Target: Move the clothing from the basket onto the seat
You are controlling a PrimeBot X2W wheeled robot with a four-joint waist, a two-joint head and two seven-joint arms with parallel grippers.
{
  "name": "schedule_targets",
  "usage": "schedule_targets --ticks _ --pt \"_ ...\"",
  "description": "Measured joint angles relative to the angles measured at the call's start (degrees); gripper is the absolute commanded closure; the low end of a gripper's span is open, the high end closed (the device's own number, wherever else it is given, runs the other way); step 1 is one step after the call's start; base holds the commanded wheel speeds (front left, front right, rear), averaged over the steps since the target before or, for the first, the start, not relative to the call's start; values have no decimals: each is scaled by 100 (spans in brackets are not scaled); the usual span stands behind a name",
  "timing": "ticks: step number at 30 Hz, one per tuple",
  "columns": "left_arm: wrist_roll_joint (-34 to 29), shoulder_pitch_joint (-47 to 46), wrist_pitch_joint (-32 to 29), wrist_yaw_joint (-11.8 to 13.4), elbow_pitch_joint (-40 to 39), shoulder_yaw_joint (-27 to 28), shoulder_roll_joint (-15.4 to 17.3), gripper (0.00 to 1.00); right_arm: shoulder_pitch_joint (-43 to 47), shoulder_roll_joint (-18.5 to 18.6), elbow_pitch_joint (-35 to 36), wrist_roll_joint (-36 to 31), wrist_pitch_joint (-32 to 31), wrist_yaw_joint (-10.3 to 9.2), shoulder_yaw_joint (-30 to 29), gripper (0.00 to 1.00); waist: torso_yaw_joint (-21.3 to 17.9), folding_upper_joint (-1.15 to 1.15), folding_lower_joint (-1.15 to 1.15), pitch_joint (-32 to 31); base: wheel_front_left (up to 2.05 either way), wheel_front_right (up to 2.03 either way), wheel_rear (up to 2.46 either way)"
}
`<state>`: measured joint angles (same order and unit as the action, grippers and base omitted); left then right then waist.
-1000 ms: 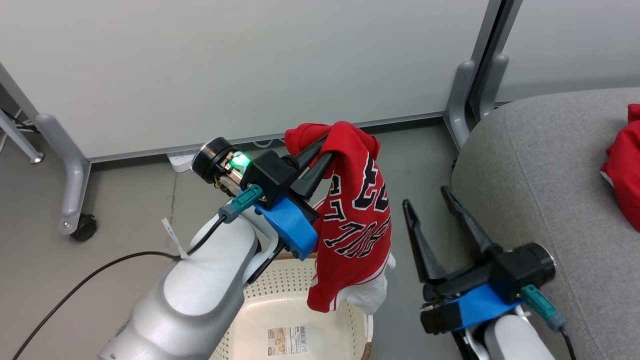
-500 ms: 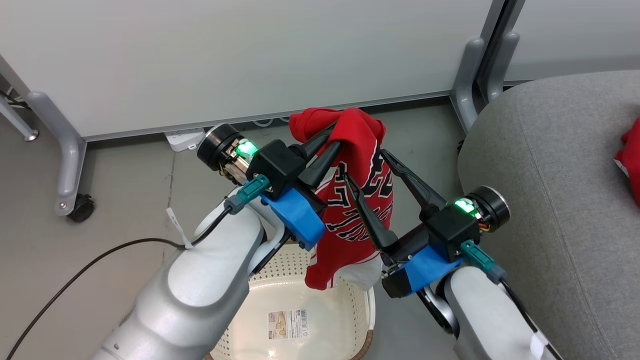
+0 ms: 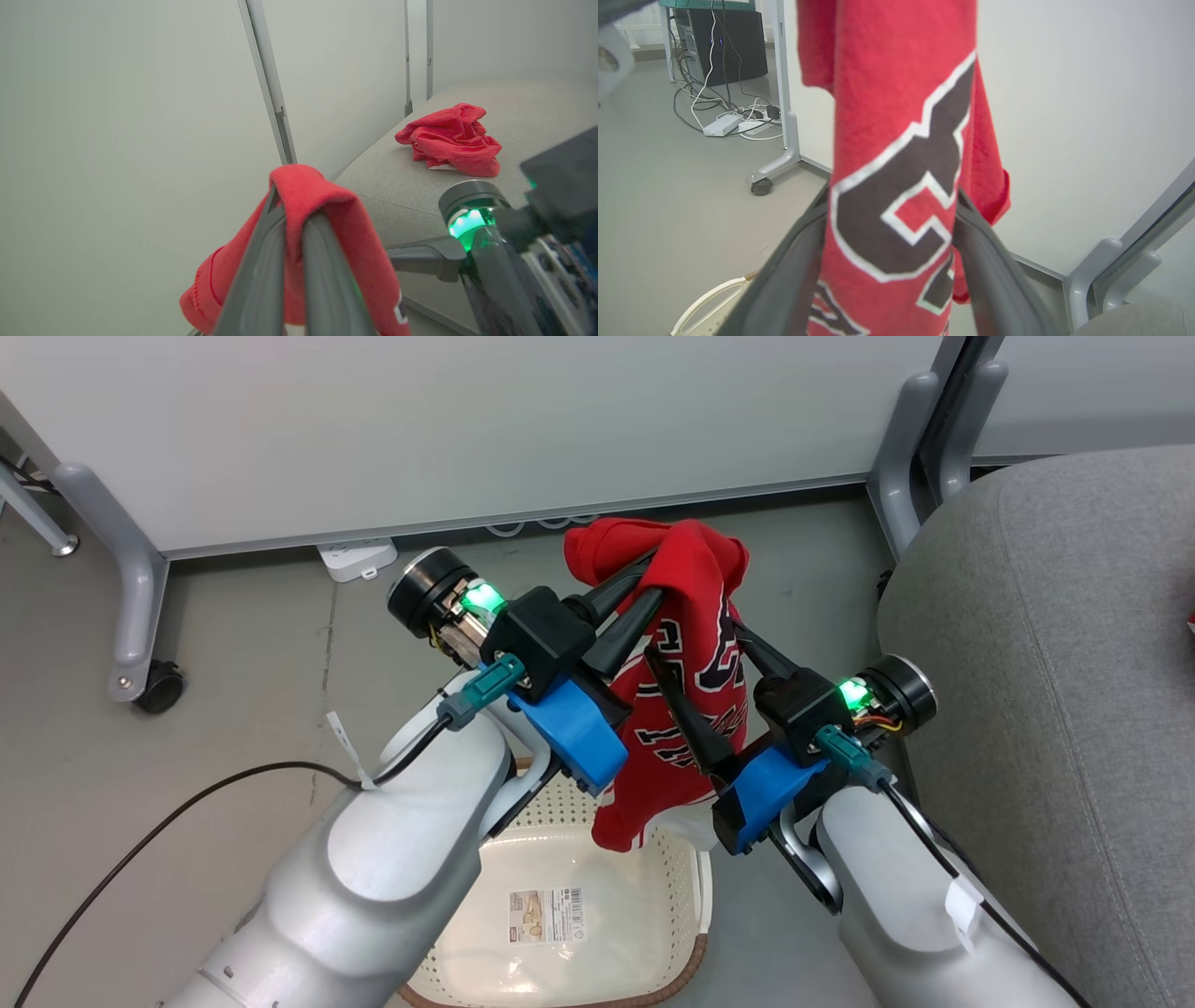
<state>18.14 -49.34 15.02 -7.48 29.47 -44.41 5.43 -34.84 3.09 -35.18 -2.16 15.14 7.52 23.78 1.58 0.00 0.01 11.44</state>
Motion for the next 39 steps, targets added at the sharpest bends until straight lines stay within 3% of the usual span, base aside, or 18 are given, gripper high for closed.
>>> schedule_targets --ticks 2,3,5,27,28,29,30,39 --pt "0 -18 0 0 -16 0 -5 100 -71 -4 -208 34 -1 0 37 0 0 0 0 21 0 0 0" --pt "0 -21 0 0 -24 2 -8 100 -106 -4 -296 65 0 0 55 15 -1 0 0 28 0 0 0" --pt "1 -21 0 0 -27 4 -9 100 -157 -4 -449 157 0 0 105 100 -3 0 0 32 0 0 0" --pt "2 -9 0 0 -23 34 -15 100 -246 -11 -546 573 -1 0 288 100 -25 0 -1 -16 0 0 0" --pt "2 -8 0 0 -23 45 -15 94 -246 -11 -542 580 -1 0 289 100 -25 0 -1 -16 0 0 0" --pt "2 -6 0 0 -22 58 -15 41 -246 -11 -534 581 -1 0 292 100 -26 0 -1 -15 0 0 0" --pt "1 -5 1 0 -18 71 -16 0 -246 -11 -528 587 -1 0 297 100 -28 0 -1 -13 0 0 0" --pt "-43 1 2 0 13 137 -32 0 -249 -11 -442 665 -1 0 278 100 -51 0 -1 35 0 0 0"
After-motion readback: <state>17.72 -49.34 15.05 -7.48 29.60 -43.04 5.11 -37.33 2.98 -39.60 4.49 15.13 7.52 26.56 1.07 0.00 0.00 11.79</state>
